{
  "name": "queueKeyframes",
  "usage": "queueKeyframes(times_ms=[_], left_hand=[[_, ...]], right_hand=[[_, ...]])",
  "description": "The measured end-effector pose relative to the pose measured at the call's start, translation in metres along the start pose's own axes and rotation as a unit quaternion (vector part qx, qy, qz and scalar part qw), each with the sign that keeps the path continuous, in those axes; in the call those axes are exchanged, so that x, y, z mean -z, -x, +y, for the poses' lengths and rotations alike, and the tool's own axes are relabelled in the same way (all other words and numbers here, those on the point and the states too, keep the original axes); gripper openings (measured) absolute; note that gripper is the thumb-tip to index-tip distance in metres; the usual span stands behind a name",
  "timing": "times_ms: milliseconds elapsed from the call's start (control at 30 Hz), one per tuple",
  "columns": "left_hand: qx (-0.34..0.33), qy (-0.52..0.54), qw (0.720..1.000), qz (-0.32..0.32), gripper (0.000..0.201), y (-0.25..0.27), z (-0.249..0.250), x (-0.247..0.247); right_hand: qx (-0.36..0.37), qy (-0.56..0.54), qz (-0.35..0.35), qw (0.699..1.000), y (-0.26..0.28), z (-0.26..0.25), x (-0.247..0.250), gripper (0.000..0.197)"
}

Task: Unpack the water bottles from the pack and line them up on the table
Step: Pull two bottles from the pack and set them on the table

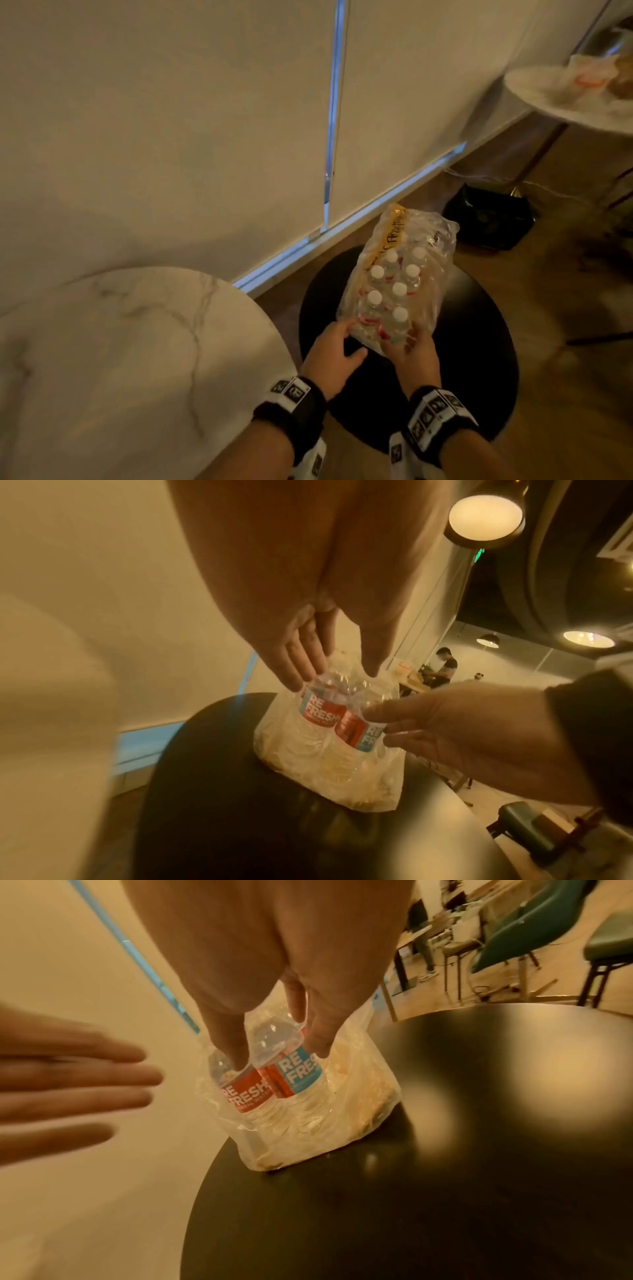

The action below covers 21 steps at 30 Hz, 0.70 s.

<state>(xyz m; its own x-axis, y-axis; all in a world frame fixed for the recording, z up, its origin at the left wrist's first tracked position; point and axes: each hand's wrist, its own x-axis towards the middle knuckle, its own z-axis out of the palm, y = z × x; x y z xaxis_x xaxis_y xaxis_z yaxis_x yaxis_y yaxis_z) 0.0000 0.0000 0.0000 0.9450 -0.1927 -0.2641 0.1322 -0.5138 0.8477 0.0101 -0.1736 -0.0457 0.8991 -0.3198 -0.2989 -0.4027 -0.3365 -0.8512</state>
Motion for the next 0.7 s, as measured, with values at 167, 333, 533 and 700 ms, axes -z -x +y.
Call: queueKeyframes(times_ms=[167,333,533,700], left_hand=[[0.0,-0.008,0.998,0.059,0.081,-0.088,-0.012,-0.041],[0.034,-0.068,0.993,0.087,0.088,-0.12,-0.032,-0.067],[0.009,-0.026,0.997,0.076,0.088,-0.113,-0.03,-0.056],[-0.04,0.051,0.99,0.122,0.072,-0.049,-0.018,-0.023]], right_hand=[[-0.025,-0.094,-0.07,0.993,-0.042,0.006,-0.002,0.041],[-0.046,-0.053,-0.103,0.992,-0.063,0.035,-0.01,0.062],[0.014,0.039,-0.075,0.996,-0.049,0.02,0.012,0.056],[0.124,0.1,-0.081,0.984,0.0,-0.016,0.03,0.06]])
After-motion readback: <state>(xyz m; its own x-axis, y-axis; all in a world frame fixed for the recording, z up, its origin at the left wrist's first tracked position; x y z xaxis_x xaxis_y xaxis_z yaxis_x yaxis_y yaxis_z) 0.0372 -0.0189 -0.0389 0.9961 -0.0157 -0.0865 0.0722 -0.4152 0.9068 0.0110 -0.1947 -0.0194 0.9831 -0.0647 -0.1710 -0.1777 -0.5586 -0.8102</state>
